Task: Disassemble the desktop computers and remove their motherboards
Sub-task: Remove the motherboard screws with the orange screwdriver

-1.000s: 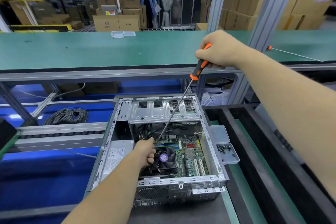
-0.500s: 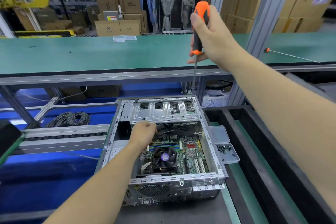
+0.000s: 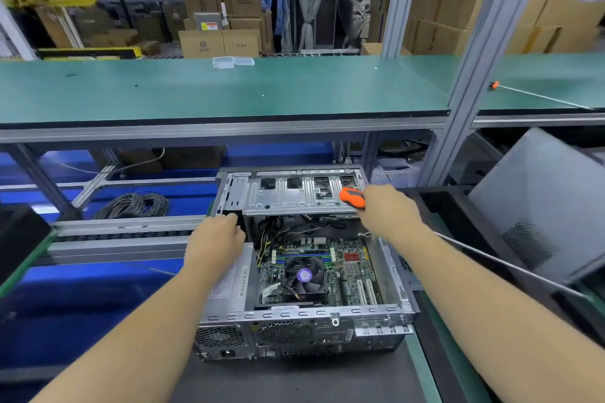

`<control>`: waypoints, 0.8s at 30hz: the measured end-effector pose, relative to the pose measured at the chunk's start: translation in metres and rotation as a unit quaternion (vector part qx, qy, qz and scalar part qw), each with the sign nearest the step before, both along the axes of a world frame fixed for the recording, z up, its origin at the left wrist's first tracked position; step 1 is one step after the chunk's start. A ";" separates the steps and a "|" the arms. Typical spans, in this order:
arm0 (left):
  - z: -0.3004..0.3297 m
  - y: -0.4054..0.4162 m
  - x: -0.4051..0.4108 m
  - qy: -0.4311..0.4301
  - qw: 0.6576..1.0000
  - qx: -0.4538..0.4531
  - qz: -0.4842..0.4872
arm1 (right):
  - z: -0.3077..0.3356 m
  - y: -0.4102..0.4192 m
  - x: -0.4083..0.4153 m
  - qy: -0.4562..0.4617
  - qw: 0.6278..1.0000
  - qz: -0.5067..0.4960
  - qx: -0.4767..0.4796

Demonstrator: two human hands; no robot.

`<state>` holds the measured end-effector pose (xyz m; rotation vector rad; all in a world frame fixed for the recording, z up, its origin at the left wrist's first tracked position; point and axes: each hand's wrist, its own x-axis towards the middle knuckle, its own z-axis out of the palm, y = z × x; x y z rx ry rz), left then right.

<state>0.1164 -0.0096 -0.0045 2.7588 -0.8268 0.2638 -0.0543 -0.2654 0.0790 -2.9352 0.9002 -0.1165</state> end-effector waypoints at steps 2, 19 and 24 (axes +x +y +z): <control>-0.010 0.004 -0.002 -0.019 1.000 0.005 0.004 | -0.022 -0.002 -0.010 0.029 0.998 -0.034 -0.037; -0.012 0.003 0.009 -0.073 0.993 0.082 -0.047 | -0.094 -0.002 -0.036 -0.017 0.991 -0.103 -0.083; -0.011 0.004 -0.003 -0.046 0.996 0.081 -0.001 | -0.090 -0.013 -0.022 -0.001 0.994 -0.076 -0.081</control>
